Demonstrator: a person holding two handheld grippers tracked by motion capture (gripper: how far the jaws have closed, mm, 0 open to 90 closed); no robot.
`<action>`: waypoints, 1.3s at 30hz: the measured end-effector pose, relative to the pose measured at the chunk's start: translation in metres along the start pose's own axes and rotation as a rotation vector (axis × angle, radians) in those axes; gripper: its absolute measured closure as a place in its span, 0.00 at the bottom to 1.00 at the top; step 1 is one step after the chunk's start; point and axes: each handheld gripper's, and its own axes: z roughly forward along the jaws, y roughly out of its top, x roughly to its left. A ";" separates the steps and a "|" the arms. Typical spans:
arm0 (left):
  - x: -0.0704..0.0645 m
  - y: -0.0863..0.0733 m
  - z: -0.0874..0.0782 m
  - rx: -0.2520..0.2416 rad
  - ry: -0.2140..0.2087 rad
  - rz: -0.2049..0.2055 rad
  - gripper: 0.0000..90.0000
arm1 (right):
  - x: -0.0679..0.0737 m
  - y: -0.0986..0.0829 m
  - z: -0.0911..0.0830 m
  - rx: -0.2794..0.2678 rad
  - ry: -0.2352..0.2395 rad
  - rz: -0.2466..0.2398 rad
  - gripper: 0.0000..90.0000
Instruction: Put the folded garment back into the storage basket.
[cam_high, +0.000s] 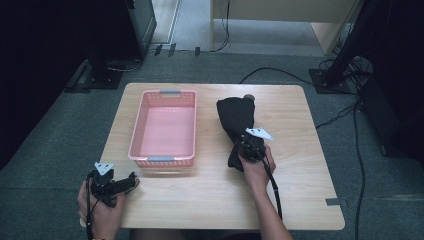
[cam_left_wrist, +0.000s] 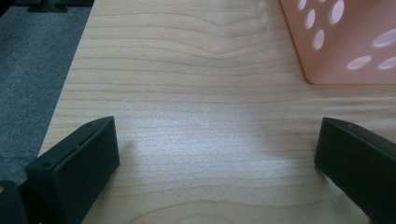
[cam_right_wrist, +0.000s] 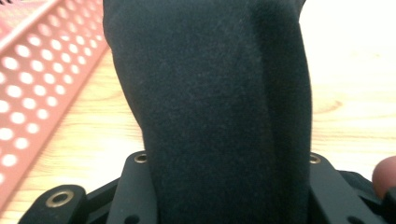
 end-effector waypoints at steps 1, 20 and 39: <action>0.000 0.000 0.000 0.000 0.000 0.000 0.00 | 0.003 0.001 0.000 0.001 0.005 0.000 0.68; 0.000 0.000 0.000 0.000 0.000 0.000 0.00 | 0.047 0.025 -0.003 -0.014 0.090 -0.024 0.68; 0.000 0.000 0.000 -0.001 0.000 -0.002 0.00 | 0.087 0.045 -0.004 -0.036 0.140 -0.082 0.68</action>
